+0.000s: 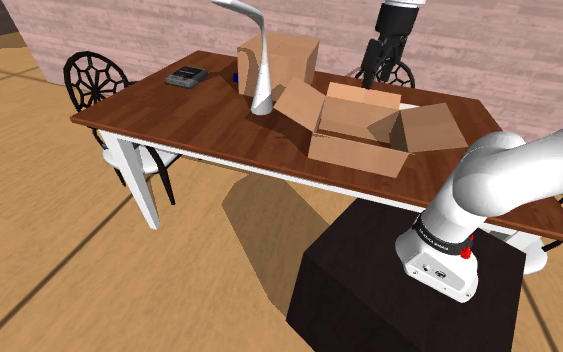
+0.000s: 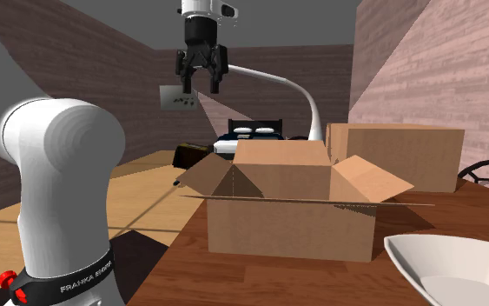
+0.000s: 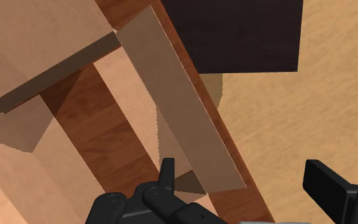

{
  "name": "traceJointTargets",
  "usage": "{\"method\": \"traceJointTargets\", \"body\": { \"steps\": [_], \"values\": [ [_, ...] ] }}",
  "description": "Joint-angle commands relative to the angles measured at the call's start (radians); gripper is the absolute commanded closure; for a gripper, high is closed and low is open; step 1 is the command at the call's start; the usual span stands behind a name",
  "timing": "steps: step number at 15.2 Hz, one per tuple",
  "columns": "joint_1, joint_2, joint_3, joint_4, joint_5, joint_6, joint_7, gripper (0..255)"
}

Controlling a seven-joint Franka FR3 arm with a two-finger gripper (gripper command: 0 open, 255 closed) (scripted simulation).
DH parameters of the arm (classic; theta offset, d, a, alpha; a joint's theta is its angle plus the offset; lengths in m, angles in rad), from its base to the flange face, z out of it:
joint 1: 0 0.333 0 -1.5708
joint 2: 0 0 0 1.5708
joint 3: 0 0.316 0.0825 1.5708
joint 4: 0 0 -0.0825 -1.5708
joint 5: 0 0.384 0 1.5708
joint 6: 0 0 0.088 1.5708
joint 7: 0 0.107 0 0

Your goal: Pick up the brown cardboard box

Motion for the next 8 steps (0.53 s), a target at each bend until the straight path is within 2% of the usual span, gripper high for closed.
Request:
{"method": "traceJointTargets", "body": {
  "steps": [1,8],
  "values": [
    [0.0,0.0,0.0,0.0,0.0,0.0,0.0,0],
    [-0.013,0.184,0.034,-0.062,0.008,0.243,0.085,0]
  ]
}}
